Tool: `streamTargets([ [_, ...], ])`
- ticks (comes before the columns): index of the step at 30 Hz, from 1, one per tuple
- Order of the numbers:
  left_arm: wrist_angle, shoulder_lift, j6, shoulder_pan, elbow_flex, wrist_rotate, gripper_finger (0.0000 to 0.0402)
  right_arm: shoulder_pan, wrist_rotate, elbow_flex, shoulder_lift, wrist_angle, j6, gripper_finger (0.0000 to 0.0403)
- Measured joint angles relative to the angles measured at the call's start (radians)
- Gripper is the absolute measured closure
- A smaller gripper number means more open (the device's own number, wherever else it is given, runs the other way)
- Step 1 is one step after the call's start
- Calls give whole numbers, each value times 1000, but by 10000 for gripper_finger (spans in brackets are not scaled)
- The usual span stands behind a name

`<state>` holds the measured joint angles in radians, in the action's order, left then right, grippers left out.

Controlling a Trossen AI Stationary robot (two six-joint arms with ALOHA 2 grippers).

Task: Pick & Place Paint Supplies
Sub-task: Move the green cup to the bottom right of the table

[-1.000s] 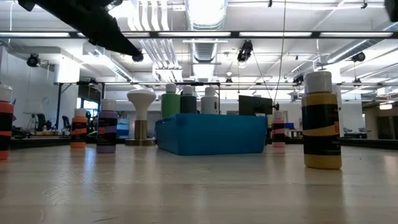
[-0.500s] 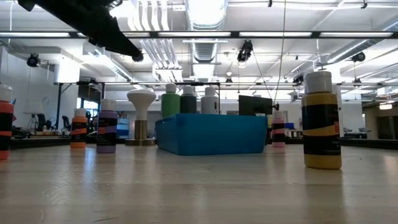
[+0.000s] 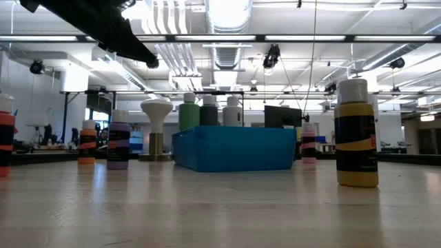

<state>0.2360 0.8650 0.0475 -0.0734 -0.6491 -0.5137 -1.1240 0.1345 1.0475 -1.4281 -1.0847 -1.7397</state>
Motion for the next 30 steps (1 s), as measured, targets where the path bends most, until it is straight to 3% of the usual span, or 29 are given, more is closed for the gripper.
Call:
streamTargets([
  [22, 0, 0, -6, 0, 0, 0, 87, 0, -5, -10, 14, -7, -16, 389],
  [30, 0, 0, -12, 0, 0, 0, 87, 0, -5, -10, 14, -4, -42, 357],
])
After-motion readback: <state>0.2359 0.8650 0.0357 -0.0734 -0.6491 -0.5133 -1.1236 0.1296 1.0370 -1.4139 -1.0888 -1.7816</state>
